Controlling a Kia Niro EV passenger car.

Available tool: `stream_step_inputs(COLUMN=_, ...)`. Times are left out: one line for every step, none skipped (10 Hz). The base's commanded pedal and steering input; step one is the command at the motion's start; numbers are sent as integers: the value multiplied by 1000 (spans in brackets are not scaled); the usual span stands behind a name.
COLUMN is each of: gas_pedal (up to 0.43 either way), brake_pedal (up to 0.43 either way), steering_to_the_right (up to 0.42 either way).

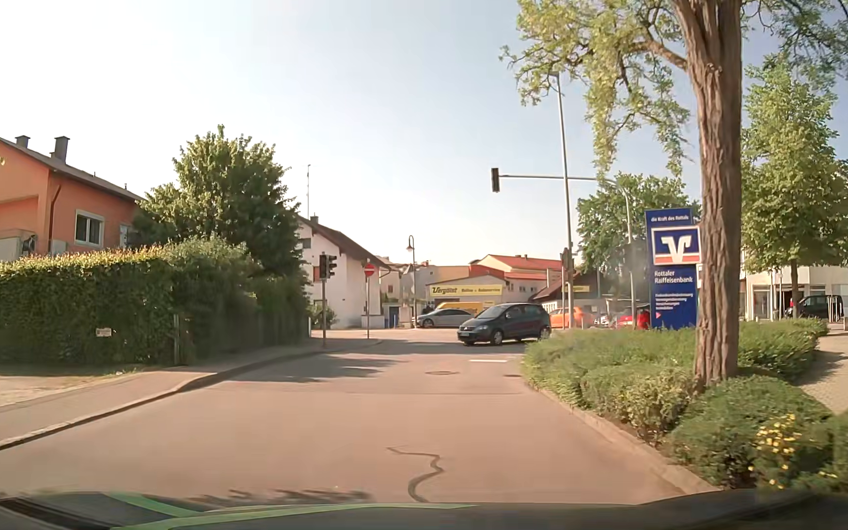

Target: Follow the waypoints while adhering to traffic rules and regulations

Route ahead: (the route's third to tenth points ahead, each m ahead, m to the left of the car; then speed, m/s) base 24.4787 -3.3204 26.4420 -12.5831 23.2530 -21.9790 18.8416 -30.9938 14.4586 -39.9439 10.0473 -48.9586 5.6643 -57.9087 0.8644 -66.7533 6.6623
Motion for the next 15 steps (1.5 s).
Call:
stream_step_inputs(gas_pedal=0, brake_pedal=0, steering_to_the_right=8)
stream_step_inputs(gas_pedal=0, brake_pedal=0, steering_to_the_right=10)
stream_step_inputs(gas_pedal=0, brake_pedal=0, steering_to_the_right=15)
stream_step_inputs(gas_pedal=0, brake_pedal=0, steering_to_the_right=19)
stream_step_inputs(gas_pedal=0, brake_pedal=0, steering_to_the_right=19)
stream_step_inputs(gas_pedal=0, brake_pedal=0, steering_to_the_right=19)
stream_step_inputs(gas_pedal=0, brake_pedal=0, steering_to_the_right=21)
stream_step_inputs(gas_pedal=0, brake_pedal=0, steering_to_the_right=26)
stream_step_inputs(gas_pedal=0, brake_pedal=0, steering_to_the_right=31)
stream_step_inputs(gas_pedal=0, brake_pedal=0, steering_to_the_right=37)
stream_step_inputs(gas_pedal=0, brake_pedal=0, steering_to_the_right=41)
stream_step_inputs(gas_pedal=0, brake_pedal=0, steering_to_the_right=44)
stream_step_inputs(gas_pedal=0, brake_pedal=0, steering_to_the_right=51)
stream_step_inputs(gas_pedal=0, brake_pedal=0, steering_to_the_right=61)
stream_step_inputs(gas_pedal=0, brake_pedal=0, steering_to_the_right=74)
